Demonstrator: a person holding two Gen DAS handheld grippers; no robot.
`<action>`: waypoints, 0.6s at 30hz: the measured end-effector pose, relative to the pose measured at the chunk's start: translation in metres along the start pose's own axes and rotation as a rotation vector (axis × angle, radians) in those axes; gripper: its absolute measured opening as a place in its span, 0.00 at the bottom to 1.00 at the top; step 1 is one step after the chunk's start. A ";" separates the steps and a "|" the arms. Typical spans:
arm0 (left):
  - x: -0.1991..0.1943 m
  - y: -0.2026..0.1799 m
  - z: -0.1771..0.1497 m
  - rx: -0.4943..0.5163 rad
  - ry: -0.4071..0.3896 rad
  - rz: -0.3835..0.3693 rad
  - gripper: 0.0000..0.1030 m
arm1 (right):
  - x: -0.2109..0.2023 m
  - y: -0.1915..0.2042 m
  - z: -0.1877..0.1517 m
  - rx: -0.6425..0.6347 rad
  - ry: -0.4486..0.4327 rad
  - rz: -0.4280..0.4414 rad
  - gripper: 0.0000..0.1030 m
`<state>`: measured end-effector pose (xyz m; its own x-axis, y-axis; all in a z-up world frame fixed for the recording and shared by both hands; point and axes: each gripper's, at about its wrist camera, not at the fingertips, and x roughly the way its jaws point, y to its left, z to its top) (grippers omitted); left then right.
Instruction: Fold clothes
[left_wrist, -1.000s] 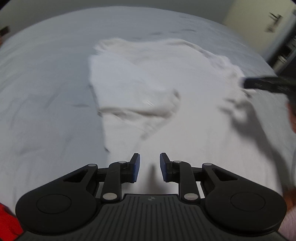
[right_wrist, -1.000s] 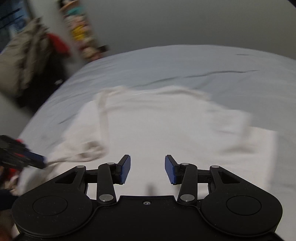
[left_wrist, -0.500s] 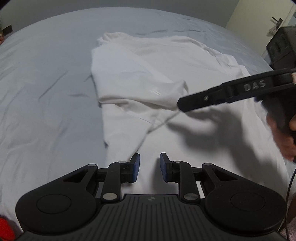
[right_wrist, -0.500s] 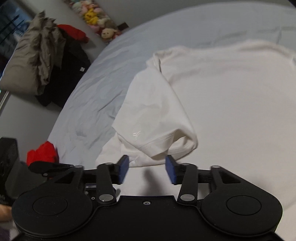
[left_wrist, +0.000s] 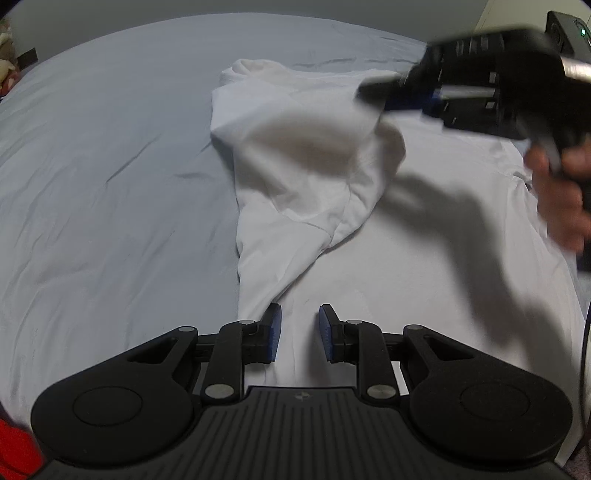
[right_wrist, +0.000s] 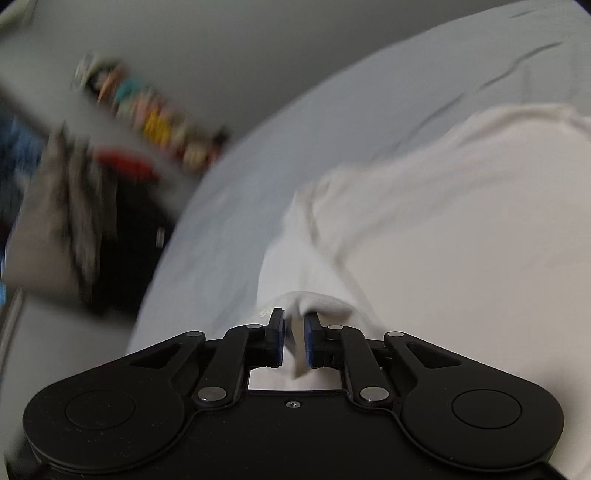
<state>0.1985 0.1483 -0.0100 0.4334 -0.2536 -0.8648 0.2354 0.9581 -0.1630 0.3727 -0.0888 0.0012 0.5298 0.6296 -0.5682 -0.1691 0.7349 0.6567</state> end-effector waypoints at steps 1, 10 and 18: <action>0.000 0.000 -0.001 0.004 -0.001 0.001 0.21 | -0.004 -0.004 0.006 0.020 -0.031 -0.023 0.10; -0.007 0.010 -0.009 -0.019 0.003 0.013 0.16 | -0.022 -0.036 0.032 0.016 -0.030 -0.133 0.13; -0.004 0.007 -0.008 -0.030 0.007 0.034 0.16 | -0.015 -0.001 -0.002 -0.215 0.091 -0.055 0.13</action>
<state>0.1914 0.1573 -0.0113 0.4346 -0.2197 -0.8734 0.1945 0.9698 -0.1472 0.3633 -0.0983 0.0084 0.4676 0.6001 -0.6490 -0.3202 0.7994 0.5084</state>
